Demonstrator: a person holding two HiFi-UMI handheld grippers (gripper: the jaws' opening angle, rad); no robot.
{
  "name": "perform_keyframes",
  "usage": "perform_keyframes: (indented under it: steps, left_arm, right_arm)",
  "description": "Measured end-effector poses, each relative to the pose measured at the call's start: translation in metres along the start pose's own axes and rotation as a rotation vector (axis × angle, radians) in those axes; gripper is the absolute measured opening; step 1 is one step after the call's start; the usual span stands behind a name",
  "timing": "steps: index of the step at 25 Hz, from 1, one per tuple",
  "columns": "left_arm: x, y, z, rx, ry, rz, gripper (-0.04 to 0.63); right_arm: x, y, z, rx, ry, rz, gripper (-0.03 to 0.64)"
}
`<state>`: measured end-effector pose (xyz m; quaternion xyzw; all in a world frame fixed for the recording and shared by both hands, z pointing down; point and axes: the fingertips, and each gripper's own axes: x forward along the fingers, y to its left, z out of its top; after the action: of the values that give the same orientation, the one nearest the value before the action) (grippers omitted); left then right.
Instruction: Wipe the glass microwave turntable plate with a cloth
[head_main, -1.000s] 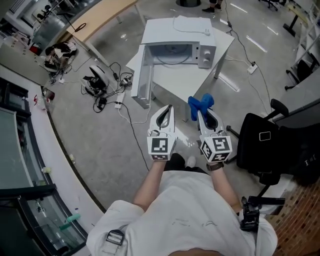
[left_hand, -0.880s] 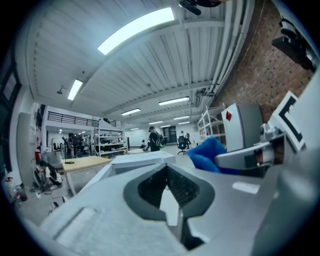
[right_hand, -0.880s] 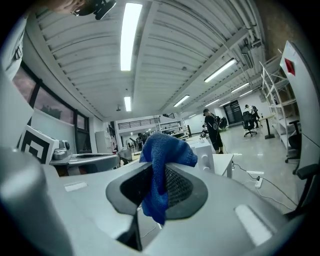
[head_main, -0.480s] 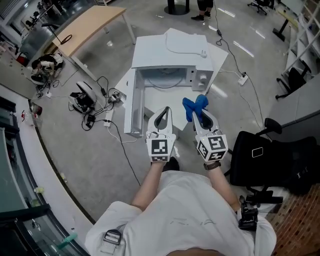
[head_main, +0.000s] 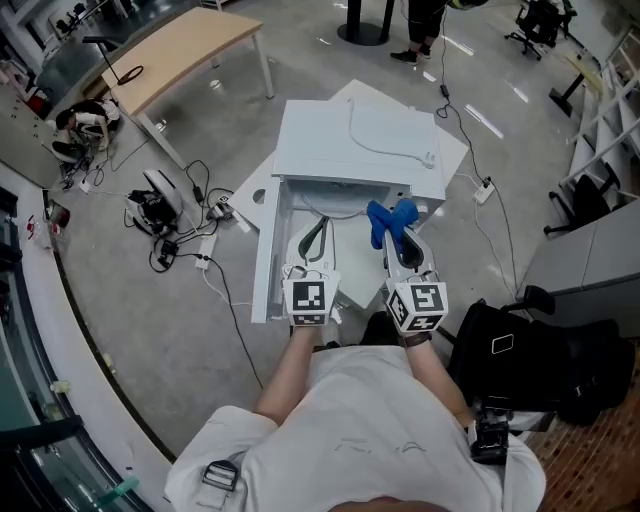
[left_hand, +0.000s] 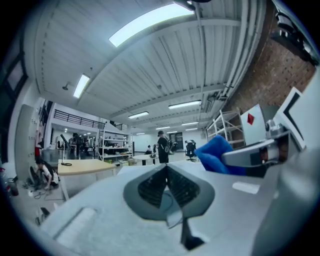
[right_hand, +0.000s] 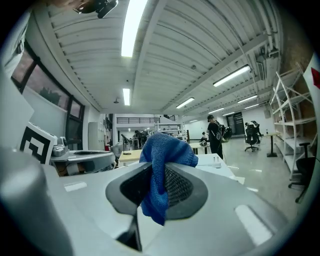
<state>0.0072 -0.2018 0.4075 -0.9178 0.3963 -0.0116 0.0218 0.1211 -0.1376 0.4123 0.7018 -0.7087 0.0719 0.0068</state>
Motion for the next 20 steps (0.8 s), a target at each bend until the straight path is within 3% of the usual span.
perform_keyframes:
  steps: [5, 8, 16, 20]
  left_arm:
    - [0.041, 0.003, -0.019, -0.016, 0.034, 0.018, 0.001]
    - [0.058, 0.012, -0.035, -0.036, 0.088, 0.041, 0.001]
    - [0.073, 0.015, -0.094, -0.09, 0.232, 0.065, 0.0]
    - [0.068, 0.014, -0.134, -0.154, 0.314, 0.093, 0.001]
  right_arm:
    - [0.044, -0.007, 0.011, 0.002, -0.037, 0.124, 0.067]
    - [0.066, -0.002, 0.003, 0.013, 0.013, 0.208, 0.071]
    - [0.094, -0.009, -0.023, 0.033, 0.102, 0.257, 0.071]
    - [0.094, -0.01, -0.044, 0.044, 0.146, 0.268, 0.071]
